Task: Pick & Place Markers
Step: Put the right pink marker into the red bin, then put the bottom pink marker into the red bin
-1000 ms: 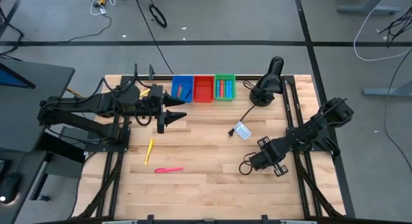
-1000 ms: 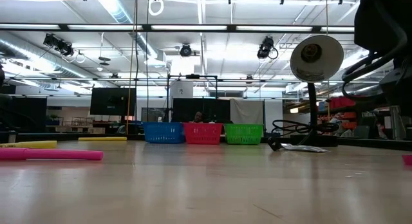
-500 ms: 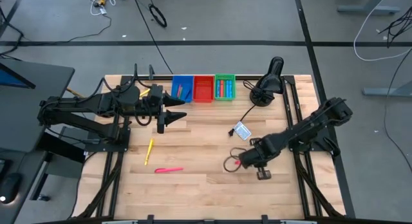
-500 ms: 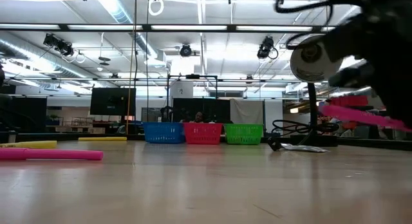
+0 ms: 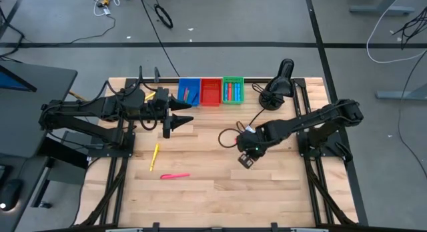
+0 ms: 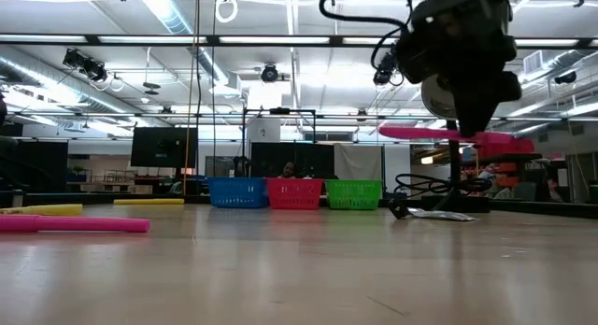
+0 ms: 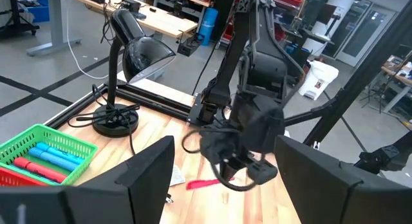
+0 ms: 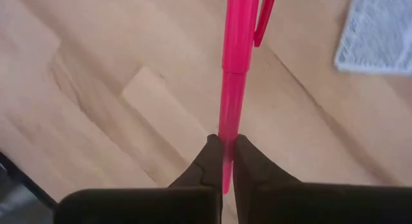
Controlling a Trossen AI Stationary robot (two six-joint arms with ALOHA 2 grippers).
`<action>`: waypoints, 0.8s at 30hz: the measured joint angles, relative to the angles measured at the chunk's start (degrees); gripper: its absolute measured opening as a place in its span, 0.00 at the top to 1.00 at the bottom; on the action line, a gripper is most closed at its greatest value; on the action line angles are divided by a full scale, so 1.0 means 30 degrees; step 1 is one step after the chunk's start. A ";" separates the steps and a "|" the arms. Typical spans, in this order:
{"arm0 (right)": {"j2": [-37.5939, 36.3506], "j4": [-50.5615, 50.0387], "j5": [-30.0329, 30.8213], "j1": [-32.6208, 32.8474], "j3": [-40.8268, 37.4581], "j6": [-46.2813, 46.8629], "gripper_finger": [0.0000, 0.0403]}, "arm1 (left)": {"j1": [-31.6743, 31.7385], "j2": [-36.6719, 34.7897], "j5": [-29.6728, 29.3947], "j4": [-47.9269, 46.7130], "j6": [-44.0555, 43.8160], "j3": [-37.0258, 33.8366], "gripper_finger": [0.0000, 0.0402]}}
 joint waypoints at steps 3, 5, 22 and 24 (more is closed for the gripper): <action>0.0000 -0.0288 -0.0167 -0.0341 0.0000 0.2442 0.99 | 0.0002 0.0000 0.0000 -0.0005 -0.0001 0.0000 0.31; 0.0000 -0.0676 -0.0255 -0.0471 0.0000 0.3941 0.99 | 0.0005 0.0000 0.0000 0.0002 -0.0001 0.0000 0.31; -0.0025 -0.0419 0.0314 -0.4481 0.1965 0.5388 0.99 | -0.0003 0.0000 0.0000 -0.0004 -0.0001 0.0000 0.31; -0.0022 -0.0031 0.0411 -0.5237 0.2412 0.5096 0.99 | -0.0003 0.0000 0.0000 0.0001 -0.0001 0.0000 0.31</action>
